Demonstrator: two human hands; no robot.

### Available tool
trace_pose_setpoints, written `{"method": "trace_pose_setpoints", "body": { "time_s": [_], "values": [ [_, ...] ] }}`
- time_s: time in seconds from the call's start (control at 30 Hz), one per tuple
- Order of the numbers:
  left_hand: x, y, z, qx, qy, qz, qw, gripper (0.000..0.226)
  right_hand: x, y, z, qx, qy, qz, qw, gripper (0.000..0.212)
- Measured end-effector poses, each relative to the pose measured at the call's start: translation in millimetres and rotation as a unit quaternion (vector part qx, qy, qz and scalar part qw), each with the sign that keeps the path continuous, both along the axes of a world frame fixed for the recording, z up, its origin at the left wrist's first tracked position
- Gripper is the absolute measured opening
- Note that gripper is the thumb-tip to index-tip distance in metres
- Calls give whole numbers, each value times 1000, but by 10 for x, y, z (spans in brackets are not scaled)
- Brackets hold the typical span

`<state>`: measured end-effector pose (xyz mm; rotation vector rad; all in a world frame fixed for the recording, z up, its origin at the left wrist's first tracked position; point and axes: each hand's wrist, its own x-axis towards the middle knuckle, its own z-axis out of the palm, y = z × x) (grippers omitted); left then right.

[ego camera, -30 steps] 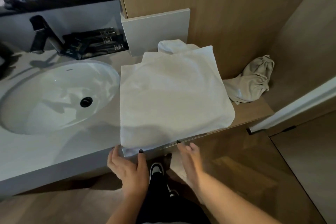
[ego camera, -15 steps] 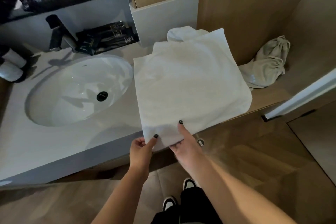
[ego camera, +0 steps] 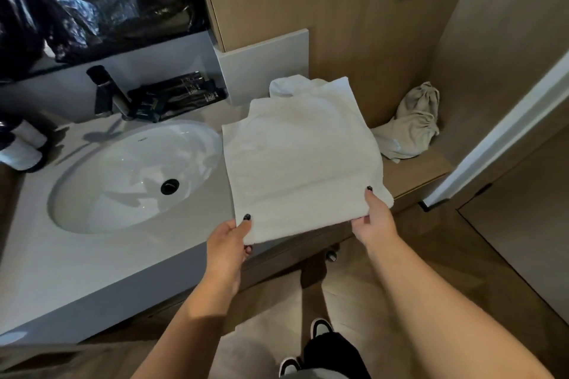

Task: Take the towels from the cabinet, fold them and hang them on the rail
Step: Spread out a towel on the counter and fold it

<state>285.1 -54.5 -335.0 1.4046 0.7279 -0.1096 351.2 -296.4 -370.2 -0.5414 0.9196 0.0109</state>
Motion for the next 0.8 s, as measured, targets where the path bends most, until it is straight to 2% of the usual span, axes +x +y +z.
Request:
{"method": "trace_pose_setpoints", "body": {
  "time_s": [0.1,0.17,0.23,0.37,0.43,0.57,0.67,0.8],
  "values": [
    [-36,70,66,2,0,-2,1000,15,-13,-232,120,-61,26,-27,997,25],
    [-64,138,108,5,2,2,1000,16,-41,-383,197,-130,58,-28,989,11],
    [-80,216,113,13,4,3,1000,18,-65,-538,233,-212,75,-18,974,11],
    [-46,289,82,3,-6,24,1000,22,-199,-745,430,-337,47,26,940,62],
    [-41,279,108,-11,-27,33,999,25,-247,-826,547,-393,20,81,916,60],
    [34,353,176,-48,-52,8,997,24,-294,-978,784,-437,-15,190,879,36],
    [128,475,260,-86,-68,8,994,22,-296,-1098,929,-440,-46,258,859,33],
    [249,630,443,-128,-100,-21,987,16,-203,-1241,1059,-393,-91,348,846,32]
  ]
}}
